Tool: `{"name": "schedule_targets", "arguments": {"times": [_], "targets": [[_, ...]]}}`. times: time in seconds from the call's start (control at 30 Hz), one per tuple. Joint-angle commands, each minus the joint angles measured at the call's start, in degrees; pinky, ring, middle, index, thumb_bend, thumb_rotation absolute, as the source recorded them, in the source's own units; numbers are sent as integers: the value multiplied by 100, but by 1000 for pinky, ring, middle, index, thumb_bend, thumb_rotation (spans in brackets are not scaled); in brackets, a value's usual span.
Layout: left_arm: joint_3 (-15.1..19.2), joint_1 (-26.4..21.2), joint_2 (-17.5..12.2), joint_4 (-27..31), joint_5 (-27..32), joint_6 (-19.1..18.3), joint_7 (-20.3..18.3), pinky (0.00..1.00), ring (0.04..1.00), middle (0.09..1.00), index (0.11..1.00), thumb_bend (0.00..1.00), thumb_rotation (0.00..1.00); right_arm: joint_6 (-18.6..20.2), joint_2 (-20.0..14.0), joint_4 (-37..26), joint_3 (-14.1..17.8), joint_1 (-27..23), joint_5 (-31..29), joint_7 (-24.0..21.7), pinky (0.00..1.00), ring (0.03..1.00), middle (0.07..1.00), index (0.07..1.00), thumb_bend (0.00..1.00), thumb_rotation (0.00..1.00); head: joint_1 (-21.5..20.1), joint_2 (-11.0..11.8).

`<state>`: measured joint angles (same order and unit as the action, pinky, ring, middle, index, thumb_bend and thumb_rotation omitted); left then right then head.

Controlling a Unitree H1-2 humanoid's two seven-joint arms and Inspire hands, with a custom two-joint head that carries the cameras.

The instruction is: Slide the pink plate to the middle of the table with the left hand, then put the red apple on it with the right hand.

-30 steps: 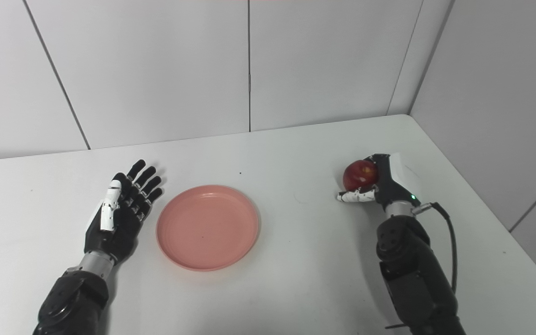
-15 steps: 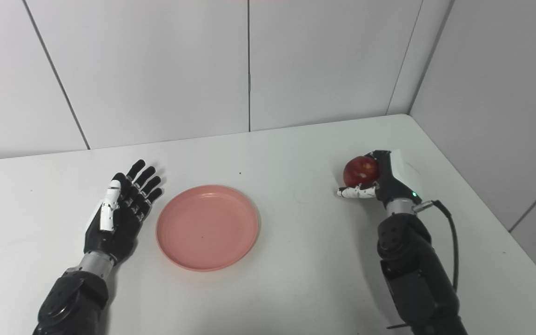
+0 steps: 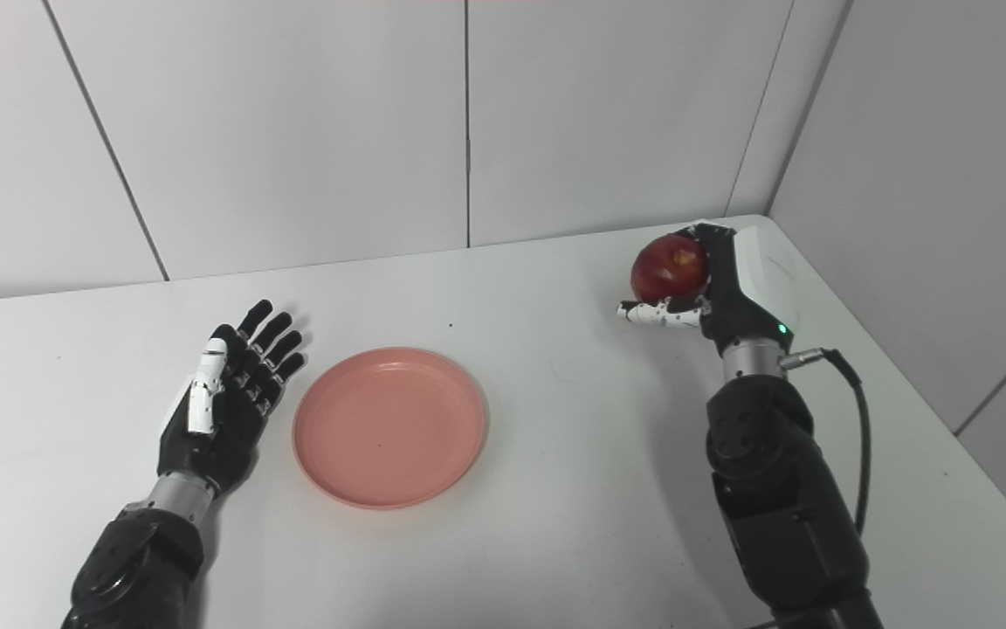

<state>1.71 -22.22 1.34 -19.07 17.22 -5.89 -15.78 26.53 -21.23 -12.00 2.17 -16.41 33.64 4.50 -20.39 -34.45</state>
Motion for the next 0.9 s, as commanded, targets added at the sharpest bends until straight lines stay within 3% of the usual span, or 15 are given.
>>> {"name": "schedule_targets", "arguments": {"times": [0.0,0.3,0.87], "targets": [[-15,115,88,-117,-36,-261,146,944,936,938,921,424,1000,-72,0,-356,-65,-302,143,-24,330,397,456,484,518,132,55,5],[-64,145,140,-104,-73,-187,178,945,932,936,921,421,1000,18,429,-657,-569,-629,590,-454,317,385,439,482,519,133,228,18],[-136,232,372,52,-213,-194,428,929,922,923,909,387,1000,-432,1363,130,-1632,-1251,953,-284,240,324,418,483,521,136,953,-5]]}}
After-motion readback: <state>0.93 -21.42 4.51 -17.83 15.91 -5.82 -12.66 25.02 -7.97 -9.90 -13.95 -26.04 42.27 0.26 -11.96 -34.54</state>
